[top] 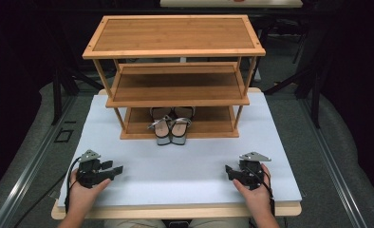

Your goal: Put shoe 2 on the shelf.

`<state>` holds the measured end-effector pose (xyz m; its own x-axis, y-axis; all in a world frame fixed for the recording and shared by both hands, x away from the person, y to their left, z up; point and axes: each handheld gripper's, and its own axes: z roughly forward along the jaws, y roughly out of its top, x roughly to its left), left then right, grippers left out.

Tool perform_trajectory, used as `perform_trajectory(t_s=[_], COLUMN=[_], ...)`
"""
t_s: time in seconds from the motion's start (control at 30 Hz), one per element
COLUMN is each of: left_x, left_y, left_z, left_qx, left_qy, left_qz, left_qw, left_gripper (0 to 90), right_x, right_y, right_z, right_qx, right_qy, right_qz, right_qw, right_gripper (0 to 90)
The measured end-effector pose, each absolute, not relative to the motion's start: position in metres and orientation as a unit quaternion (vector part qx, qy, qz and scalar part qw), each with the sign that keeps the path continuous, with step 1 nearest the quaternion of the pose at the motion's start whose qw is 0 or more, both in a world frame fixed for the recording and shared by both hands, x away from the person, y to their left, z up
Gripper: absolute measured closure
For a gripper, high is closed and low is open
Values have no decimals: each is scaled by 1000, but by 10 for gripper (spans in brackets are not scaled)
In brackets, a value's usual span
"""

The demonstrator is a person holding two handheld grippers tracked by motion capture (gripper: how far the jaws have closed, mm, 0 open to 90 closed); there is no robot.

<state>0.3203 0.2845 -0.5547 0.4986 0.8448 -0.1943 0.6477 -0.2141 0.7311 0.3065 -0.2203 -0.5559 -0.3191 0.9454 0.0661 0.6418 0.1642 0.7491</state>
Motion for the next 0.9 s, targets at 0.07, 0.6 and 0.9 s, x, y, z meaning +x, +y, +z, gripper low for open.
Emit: perform_trajectory(t_s=[0.07, 0.6, 0.9], left_x=[320, 318, 317], left_y=[281, 264, 265], left_z=[-556, -559, -556], left_qx=[773, 804, 800], left_qy=[481, 444, 445], left_qz=[126, 132, 141], left_qw=[394, 373, 378], left_gripper=[424, 412, 412], right_x=[307, 309, 308], right_y=[-221, -212, -211], right_z=[-558, -566, -564], right_qx=[535, 516, 512], right_qy=[734, 747, 746], right_qz=[365, 352, 358], right_qw=[204, 227, 230], right_gripper=[365, 365, 365])
